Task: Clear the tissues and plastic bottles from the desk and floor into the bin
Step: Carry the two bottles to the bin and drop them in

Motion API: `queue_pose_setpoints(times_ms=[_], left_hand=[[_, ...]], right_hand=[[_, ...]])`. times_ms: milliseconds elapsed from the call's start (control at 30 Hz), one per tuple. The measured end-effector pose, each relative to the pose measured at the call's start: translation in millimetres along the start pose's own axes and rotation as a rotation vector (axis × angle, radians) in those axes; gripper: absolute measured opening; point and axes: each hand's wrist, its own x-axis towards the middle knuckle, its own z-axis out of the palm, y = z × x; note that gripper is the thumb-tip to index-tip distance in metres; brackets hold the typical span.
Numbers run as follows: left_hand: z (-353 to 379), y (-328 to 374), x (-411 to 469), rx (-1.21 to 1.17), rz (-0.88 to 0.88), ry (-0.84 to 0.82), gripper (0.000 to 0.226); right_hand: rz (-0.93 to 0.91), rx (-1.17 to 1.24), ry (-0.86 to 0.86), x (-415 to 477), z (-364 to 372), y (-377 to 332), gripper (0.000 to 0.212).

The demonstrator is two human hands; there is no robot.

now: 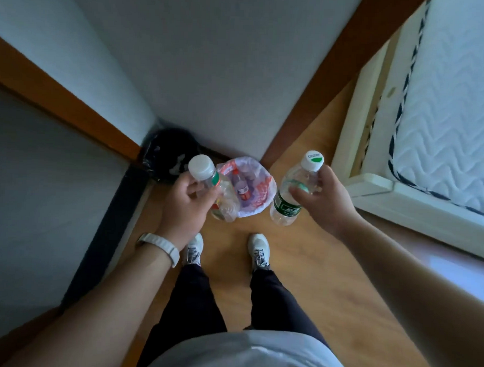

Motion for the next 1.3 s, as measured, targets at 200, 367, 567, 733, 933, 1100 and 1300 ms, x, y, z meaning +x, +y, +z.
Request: queue_pose_setpoints(times_ms=[200,367,567,733,933,1100,1300], left_hand=[[5,-39,64,0.026,-0.031,-0.151,0.033],[26,-89,119,0.069,-0.072,-0.201,0.032],[78,-186,186,0.129,-0.105,-0.224,0.032],[131,-271,227,0.207,-0.071,-0.222,0.033],[182,-347,260,0.310,-0.018,-0.255,0.039],[206,-382,273,0.392,-0.053,-0.282,0.041],[197,-375,272,0.436,0.019,-0.278,0.034]], right_hand=[[0.151,0.108,0.122,25,55,11,0.037],[0.199,0.146,0.167,72,105,44,0.040],[0.224,0.145,0.174,149,170,123,0.048],[0.222,0.099,0.130,210,227,196,0.050],[0.178,0.025,0.059,264,287,264,0.067],[0.171,0.019,0.019,286,314,300,0.066],[0.173,-0.056,0.007,278,303,304,0.061]])
